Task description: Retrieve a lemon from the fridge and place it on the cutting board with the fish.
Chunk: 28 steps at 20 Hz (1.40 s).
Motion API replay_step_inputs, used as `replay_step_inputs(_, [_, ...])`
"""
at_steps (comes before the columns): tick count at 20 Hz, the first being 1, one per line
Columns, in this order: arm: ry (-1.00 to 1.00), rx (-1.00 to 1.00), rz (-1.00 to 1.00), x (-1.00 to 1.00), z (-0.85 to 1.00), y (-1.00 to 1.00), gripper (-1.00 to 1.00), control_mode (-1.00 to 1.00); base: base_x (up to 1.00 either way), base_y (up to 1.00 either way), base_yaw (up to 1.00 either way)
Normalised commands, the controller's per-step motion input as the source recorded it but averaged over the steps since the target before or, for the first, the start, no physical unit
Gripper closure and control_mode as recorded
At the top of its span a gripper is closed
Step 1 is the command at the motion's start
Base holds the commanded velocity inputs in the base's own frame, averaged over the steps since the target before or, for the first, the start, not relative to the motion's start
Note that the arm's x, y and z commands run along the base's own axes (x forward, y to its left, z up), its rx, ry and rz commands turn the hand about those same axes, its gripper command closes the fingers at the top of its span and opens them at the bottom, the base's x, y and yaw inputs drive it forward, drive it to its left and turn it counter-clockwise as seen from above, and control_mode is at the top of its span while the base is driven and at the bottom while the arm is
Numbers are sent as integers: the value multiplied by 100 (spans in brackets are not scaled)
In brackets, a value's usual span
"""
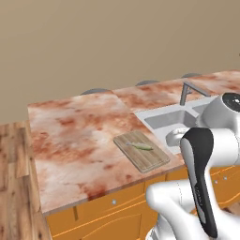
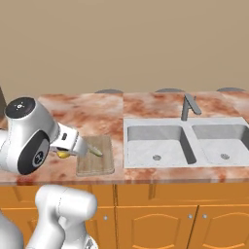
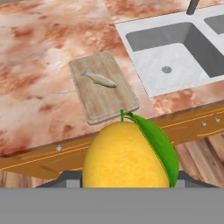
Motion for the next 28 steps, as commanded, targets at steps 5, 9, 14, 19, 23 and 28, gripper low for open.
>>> replay_step_inputs(5, [0, 0, 0, 38, -18, 14, 100, -100, 0, 0, 0])
replay_step_inputs(9, [6, 0, 0, 84, -32, 8, 100, -100, 0, 0, 0])
replay_step_inputs(14, [9, 0, 0, 100, -27, 8, 100, -100, 0, 0, 0])
replay_step_inputs(19, [13, 0, 0, 91, -29, 0, 100, -100, 0, 0, 0])
replay_step_inputs(23, [14, 0, 0, 81, -17, 1, 100, -100, 0, 0, 0])
replay_step_inputs(28, [6, 0, 0, 75, -28, 3, 100, -100, 0, 0, 0])
